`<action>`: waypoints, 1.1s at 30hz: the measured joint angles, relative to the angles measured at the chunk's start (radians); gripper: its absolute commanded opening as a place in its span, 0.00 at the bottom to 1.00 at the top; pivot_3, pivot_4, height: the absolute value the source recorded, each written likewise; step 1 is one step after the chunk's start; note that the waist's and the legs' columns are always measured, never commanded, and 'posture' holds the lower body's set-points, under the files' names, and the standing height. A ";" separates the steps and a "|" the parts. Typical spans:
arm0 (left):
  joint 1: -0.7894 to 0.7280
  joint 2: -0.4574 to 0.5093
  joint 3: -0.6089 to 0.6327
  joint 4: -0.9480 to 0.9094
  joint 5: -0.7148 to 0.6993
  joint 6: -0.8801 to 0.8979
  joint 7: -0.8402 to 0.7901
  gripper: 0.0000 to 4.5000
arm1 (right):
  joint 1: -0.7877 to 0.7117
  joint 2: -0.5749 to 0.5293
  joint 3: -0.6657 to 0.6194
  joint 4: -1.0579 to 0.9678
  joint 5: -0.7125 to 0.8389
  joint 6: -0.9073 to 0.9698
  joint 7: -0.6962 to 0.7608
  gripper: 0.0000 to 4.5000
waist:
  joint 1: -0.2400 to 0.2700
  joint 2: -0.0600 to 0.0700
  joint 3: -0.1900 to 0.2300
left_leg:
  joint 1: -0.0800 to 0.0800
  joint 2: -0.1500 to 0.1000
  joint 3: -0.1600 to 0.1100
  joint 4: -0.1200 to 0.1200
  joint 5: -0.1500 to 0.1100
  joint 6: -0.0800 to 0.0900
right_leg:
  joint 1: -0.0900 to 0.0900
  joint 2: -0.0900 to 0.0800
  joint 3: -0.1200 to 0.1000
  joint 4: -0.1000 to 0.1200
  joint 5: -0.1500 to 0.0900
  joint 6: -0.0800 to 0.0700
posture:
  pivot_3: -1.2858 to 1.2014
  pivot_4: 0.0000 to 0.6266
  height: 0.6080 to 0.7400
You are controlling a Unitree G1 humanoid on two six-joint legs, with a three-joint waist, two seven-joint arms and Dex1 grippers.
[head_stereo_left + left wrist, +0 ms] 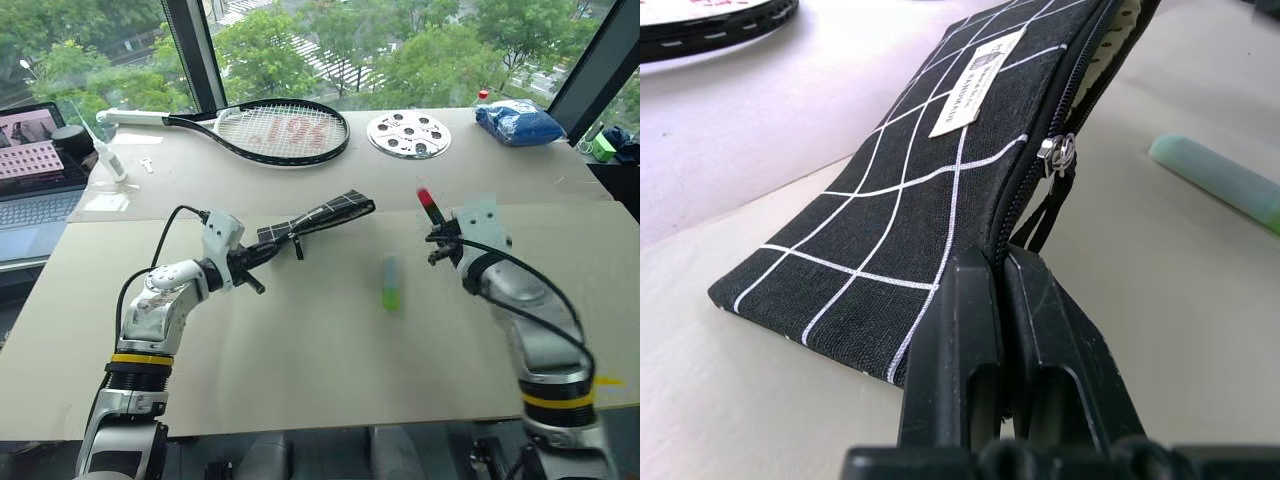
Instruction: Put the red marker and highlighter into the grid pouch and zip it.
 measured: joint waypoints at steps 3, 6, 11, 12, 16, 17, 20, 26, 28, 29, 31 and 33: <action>0.000 0.000 -0.003 0.000 0.000 0.007 -0.003 0.00 | 0.024 -0.107 0.071 -0.017 -0.029 -0.187 0.132 0.12 | 0.001 -0.002 0.000 | 0.001 0.000 0.000 0.000 0.000 0.000 | 0.003 0.000 0.000 -0.004 0.001 0.001 | 0.52 0.24 1.00; -0.001 -0.001 -0.006 0.000 0.000 0.008 -0.006 0.00 | 0.029 -0.175 0.128 0.035 -0.091 -0.356 0.201 0.12 | 0.003 -0.002 0.000 | 0.000 0.000 0.001 0.001 0.000 0.000 | 0.003 0.000 0.000 -0.004 0.001 0.002 | 0.52 0.24 1.00; -0.001 -0.003 -0.008 -0.001 0.000 0.009 -0.009 0.00 | -0.057 -0.215 0.173 0.179 -0.215 -0.587 0.231 0.12 | 0.002 -0.002 0.000 | 0.001 0.000 0.001 0.001 0.000 -0.001 | 0.003 0.000 0.000 -0.004 0.001 0.001 | 0.52 0.24 1.00; 0.000 -0.003 -0.008 -0.002 0.000 0.009 -0.009 0.00 | -0.075 -0.209 0.182 0.209 -0.236 -0.613 0.229 0.12 | 0.002 -0.002 0.000 | 0.000 0.000 0.001 0.001 0.001 -0.001 | 0.003 0.000 0.000 -0.004 0.001 0.001 | 0.52 0.24 1.00; 0.003 -0.003 -0.009 -0.019 0.000 0.012 -0.009 0.00 | -0.116 -0.175 0.202 0.287 -0.293 -0.674 0.225 0.12 | 0.004 -0.002 0.000 | 0.000 0.000 0.001 0.001 0.001 -0.002 | 0.003 0.000 0.000 -0.005 0.001 0.001 | 0.52 0.24 1.00; 0.003 -0.003 -0.009 -0.022 0.000 0.012 -0.009 0.00 | -0.127 -0.168 0.203 0.301 -0.304 -0.683 0.225 0.12 | 0.004 -0.002 0.000 | 0.000 0.000 0.001 0.001 0.003 -0.005 | 0.003 0.000 0.000 -0.005 0.001 0.001 | 0.52 0.24 1.00; 0.008 -0.002 -0.008 -0.027 0.000 0.013 -0.009 0.00 | -0.150 -0.154 0.209 0.329 -0.334 -0.707 0.225 0.12 | 0.004 -0.002 0.000 | 0.000 0.000 0.001 0.001 0.004 -0.006 | 0.003 0.000 0.000 -0.005 0.001 0.001 | 0.52 0.24 1.00; 0.015 -0.001 -0.009 -0.037 0.000 0.014 -0.010 0.00 | -0.188 -0.115 0.227 0.372 -0.379 -0.716 0.227 0.12 | 0.004 -0.002 0.000 | -0.001 0.000 0.001 0.001 0.004 -0.006 | 0.002 0.000 0.000 -0.005 0.001 0.001 | 0.52 0.24 1.00; 0.015 -0.001 -0.009 -0.038 0.000 0.014 -0.010 0.00 | -0.202 -0.115 0.227 0.380 -0.401 -0.722 0.227 0.12 | 0.004 -0.002 0.000 | 0.000 0.000 0.001 0.001 0.004 -0.006 | 0.002 0.000 0.000 -0.005 0.001 0.001 | 0.52 0.24 1.00; 0.015 -0.001 -0.009 -0.038 0.000 0.014 -0.010 0.00 | -0.204 -0.115 0.228 0.388 -0.410 -0.729 0.227 0.12 | 0.004 -0.002 0.000 | 0.000 0.000 0.001 0.001 0.004 -0.006 | 0.002 0.000 0.000 -0.005 0.001 0.001 | 0.52 0.24 1.00; 0.016 -0.001 -0.009 -0.038 0.000 0.014 -0.010 0.00 | -0.203 -0.112 0.234 0.408 -0.427 -0.730 0.227 0.12 | 0.004 -0.002 0.000 | -0.001 0.000 0.001 0.001 0.004 -0.007 | 0.002 0.000 0.000 -0.005 0.001 0.001 | 0.52 0.24 1.00; 0.016 -0.001 -0.010 -0.038 0.000 0.014 -0.010 0.00 | -0.205 -0.098 0.238 0.418 -0.445 -0.729 0.227 0.12 | 0.004 -0.002 0.000 | -0.001 0.000 0.001 0.001 0.004 -0.007 | 0.002 0.000 0.000 -0.005 0.001 0.001 | 0.52 0.24 1.00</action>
